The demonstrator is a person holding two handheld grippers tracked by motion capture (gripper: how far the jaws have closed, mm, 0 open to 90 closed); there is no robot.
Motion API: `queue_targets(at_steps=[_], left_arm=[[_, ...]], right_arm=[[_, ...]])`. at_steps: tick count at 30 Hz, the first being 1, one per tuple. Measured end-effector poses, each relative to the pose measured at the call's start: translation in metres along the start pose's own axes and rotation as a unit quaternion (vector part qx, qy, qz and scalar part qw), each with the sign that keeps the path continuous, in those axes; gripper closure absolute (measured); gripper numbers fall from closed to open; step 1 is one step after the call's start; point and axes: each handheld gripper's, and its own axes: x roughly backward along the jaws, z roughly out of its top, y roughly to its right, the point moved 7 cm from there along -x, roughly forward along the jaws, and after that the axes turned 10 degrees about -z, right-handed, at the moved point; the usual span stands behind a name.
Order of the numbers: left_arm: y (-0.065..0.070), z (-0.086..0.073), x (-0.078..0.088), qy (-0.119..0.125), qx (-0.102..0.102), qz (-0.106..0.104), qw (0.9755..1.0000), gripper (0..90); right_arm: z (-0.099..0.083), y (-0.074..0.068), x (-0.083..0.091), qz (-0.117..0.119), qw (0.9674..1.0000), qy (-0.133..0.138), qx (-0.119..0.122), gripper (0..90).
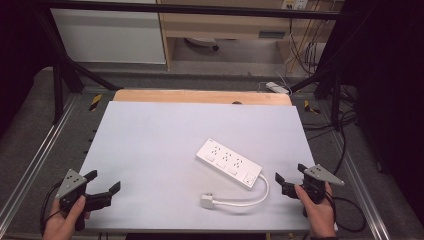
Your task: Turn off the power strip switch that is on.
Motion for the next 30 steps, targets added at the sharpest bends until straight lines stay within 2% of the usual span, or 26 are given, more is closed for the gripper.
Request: queue_targets(at_steps=[4, 11, 19, 25, 28, 30], left_arm=[[0.0001, 0.0002, 0.0001, 0.001, -0.001, -0.001, 1.0000, 6.8], [0.0011, -0.0011, -0.0012, -0.006, -0.001, -0.003, 1.0000, 6.5], [0.0009, -0.0013, -0.0015, -0.006, -0.002, -0.004, 1.0000, 6.5], [0.0011, -0.0014, -0.0016, -0.007, -0.002, -0.005, 1.0000, 6.5], [0.0012, -0.0015, -0.0018, -0.007, -0.002, -0.005, 1.0000, 6.5], [0.0012, -0.0016, -0.0019, -0.008, -0.001, -0.004, 1.0000, 6.5]], right_arm=[[0.0004, 0.0005, 0.0011, 0.005, 0.9999, -0.002, -0.009, 5.2], [0.0000, 0.0011, 0.0017, 0.013, 0.9996, -0.023, -0.014, 4.9], [0.0037, 0.0011, 0.0027, 0.009, 0.9996, -0.025, -0.009, 4.2], [0.0031, 0.0009, 0.0020, 0.007, 0.9990, -0.044, -0.001, 3.8], [0.0016, 0.0017, 0.0004, 0.001, 0.9982, -0.058, 0.012, 3.7], [0.0014, 0.0013, -0.0002, 0.006, 0.9976, -0.067, 0.015, 3.9]])
